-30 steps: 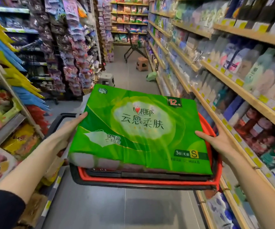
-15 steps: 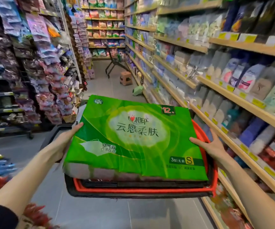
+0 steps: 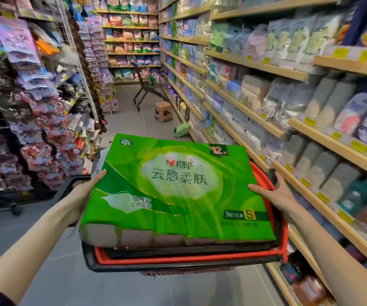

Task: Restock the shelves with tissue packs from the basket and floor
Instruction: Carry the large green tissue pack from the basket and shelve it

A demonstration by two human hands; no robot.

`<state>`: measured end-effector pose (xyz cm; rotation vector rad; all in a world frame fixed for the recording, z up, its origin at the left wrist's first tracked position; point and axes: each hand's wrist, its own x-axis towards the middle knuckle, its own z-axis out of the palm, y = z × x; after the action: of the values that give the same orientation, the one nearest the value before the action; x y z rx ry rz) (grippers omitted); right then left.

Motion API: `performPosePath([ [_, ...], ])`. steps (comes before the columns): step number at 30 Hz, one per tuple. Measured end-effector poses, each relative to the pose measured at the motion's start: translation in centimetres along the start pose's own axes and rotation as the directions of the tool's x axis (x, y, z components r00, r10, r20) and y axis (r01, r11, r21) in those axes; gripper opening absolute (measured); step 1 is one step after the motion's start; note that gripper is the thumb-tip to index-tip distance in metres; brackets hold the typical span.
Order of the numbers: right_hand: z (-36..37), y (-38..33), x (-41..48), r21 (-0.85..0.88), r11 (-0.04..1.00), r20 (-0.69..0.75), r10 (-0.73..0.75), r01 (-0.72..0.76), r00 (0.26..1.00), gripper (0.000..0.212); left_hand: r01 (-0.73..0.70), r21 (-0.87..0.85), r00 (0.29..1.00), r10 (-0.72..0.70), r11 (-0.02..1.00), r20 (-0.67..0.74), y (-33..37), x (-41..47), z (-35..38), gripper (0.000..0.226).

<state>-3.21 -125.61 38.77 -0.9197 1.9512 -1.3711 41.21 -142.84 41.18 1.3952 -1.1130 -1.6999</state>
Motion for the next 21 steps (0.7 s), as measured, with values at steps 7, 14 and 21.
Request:
performPosePath([
  [7, 5.0, -4.6, 12.1, -0.083, 0.997, 0.056, -0.005, 0.010, 0.998, 0.166, -0.034, -0.023, 0.998, 0.033, 0.999, -0.057, 4.7, 11.5, -0.2, 0.076],
  [14, 11.5, -7.7, 22.4, -0.069, 0.998, 0.080, 0.000, 0.006, 0.997, 0.146, -0.067, 0.038, 0.990, 0.072, 0.997, -0.125, 8.5, 23.7, -3.7, 0.109],
  [21, 19.5, -6.6, 33.1, -0.042, 0.997, 0.022, 0.073, -0.072, 0.997, 0.142, -0.070, 0.056, 0.996, 0.073, 0.996, -0.046, 14.3, 37.6, -7.4, 0.110],
])
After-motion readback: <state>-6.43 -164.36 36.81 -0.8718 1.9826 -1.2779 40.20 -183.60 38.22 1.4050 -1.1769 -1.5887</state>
